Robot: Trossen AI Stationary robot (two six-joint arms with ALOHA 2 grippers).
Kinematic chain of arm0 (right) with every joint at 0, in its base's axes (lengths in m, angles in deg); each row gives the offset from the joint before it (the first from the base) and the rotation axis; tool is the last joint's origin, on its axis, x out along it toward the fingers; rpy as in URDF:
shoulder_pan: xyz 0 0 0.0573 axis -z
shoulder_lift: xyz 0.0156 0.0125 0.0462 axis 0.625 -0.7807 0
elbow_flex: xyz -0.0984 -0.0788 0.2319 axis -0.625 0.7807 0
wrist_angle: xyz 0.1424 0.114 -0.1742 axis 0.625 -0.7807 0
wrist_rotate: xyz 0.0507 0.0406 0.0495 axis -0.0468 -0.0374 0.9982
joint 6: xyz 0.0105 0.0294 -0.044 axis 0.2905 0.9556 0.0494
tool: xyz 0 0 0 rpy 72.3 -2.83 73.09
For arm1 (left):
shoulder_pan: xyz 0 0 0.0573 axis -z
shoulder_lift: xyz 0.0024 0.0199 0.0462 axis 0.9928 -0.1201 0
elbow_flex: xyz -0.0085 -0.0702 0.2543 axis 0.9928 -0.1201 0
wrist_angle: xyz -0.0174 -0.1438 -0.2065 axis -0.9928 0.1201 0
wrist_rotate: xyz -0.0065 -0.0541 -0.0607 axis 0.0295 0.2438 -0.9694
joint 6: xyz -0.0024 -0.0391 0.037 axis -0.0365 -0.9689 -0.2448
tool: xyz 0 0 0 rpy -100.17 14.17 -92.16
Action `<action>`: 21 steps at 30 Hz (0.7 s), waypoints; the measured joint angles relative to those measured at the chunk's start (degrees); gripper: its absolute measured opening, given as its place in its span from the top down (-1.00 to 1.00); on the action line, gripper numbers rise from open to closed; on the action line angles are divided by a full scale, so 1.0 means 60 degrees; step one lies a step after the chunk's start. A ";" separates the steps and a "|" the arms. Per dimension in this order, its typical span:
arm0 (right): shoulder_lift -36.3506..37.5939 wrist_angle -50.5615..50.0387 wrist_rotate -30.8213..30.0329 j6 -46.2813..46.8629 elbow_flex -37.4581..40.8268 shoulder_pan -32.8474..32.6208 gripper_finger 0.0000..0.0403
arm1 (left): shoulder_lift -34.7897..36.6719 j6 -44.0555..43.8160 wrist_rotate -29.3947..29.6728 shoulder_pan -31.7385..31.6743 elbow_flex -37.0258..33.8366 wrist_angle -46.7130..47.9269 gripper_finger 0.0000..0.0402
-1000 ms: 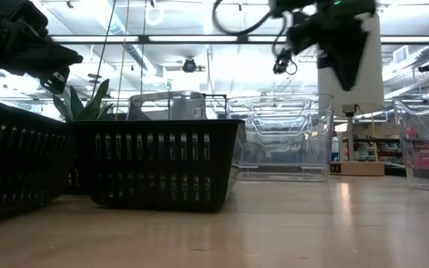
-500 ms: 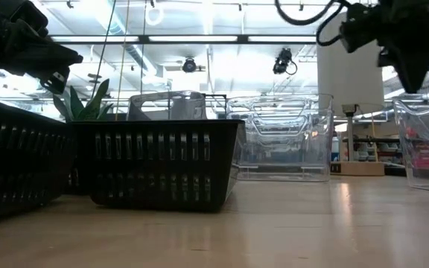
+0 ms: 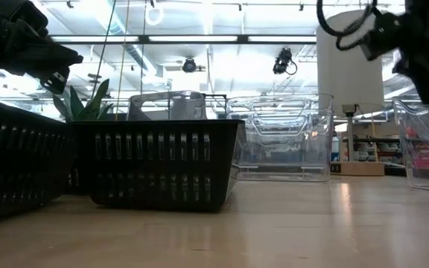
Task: Stack baskets by color
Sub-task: Stack the bottom transparent bin on the transparent bin
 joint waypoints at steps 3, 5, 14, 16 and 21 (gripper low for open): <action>-0.0033 0.0592 0.0109 -0.0131 0.0349 -0.0046 0.12 | -0.0001 0.0000 0.0000 -0.0001 0.0000 0.0004 0.86; -0.0024 0.0781 0.0213 -0.0161 0.0595 -0.0042 0.13 | -0.0003 0.0005 -0.0003 -0.0003 0.0000 0.0009 0.84; -0.0039 0.2008 0.0589 -0.0189 0.1611 -0.0039 0.21 | -0.0003 0.0000 -0.0001 0.0000 0.0000 0.0007 0.85; -0.0039 0.2200 0.0743 -0.0188 0.1759 -0.0039 0.27 | -0.0003 0.0000 0.0000 -0.0003 0.0000 0.0014 0.86; -0.0039 0.2411 0.1031 -0.0199 0.1845 -0.0022 0.57 | -0.0003 0.0003 0.0000 -0.0002 0.0000 0.0006 0.86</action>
